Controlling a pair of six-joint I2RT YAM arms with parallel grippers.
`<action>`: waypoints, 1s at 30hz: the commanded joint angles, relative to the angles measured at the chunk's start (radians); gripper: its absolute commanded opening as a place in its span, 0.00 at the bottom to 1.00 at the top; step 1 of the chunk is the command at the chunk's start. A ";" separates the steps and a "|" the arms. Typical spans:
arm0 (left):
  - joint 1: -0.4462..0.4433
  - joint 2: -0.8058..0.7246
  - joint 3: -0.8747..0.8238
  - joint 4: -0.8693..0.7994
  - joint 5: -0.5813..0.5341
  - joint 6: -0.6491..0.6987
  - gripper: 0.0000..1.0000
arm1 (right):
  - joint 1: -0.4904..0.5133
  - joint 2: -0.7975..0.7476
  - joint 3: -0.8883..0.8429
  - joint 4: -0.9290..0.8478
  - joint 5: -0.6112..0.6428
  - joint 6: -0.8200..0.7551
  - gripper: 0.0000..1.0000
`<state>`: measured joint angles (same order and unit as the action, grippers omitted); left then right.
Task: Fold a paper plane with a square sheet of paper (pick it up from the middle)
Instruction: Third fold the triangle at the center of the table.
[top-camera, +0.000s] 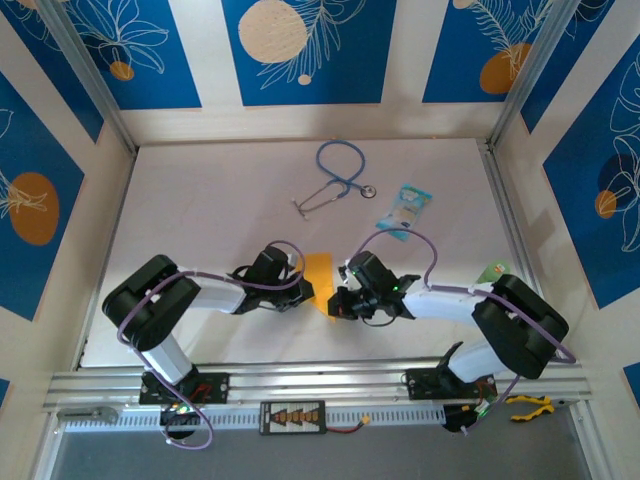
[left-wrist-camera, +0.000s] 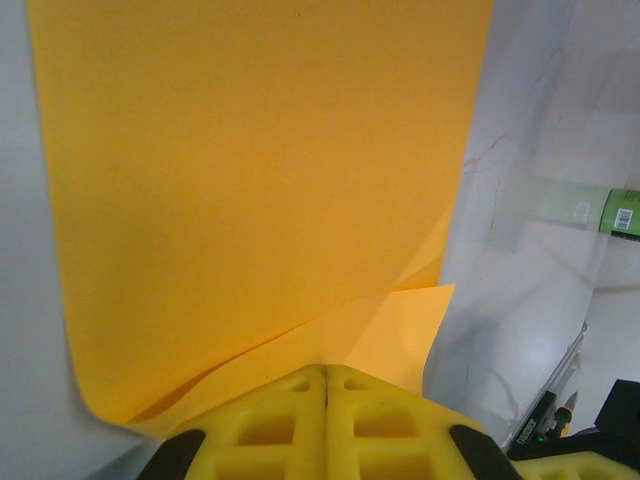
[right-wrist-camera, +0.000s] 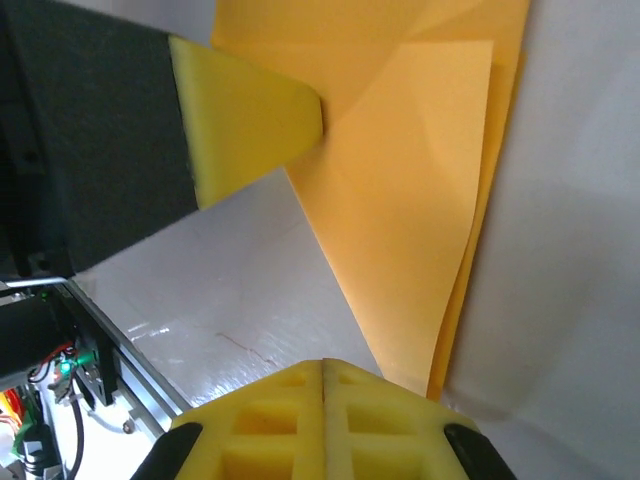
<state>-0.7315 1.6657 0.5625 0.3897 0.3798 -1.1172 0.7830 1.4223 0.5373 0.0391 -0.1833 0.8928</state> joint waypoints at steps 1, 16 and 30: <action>-0.005 0.025 -0.014 -0.037 -0.045 0.004 0.00 | -0.007 0.051 0.053 0.040 -0.046 0.017 0.02; -0.011 -0.025 0.045 -0.068 -0.013 0.059 0.00 | -0.028 0.159 0.005 -0.054 0.002 0.009 0.00; -0.099 -0.019 0.103 -0.209 -0.046 0.080 0.00 | -0.033 0.152 0.015 -0.057 0.014 0.009 0.00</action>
<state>-0.8143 1.6333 0.6743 0.2005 0.3508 -1.0348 0.7567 1.5719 0.5747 0.0822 -0.2134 0.9001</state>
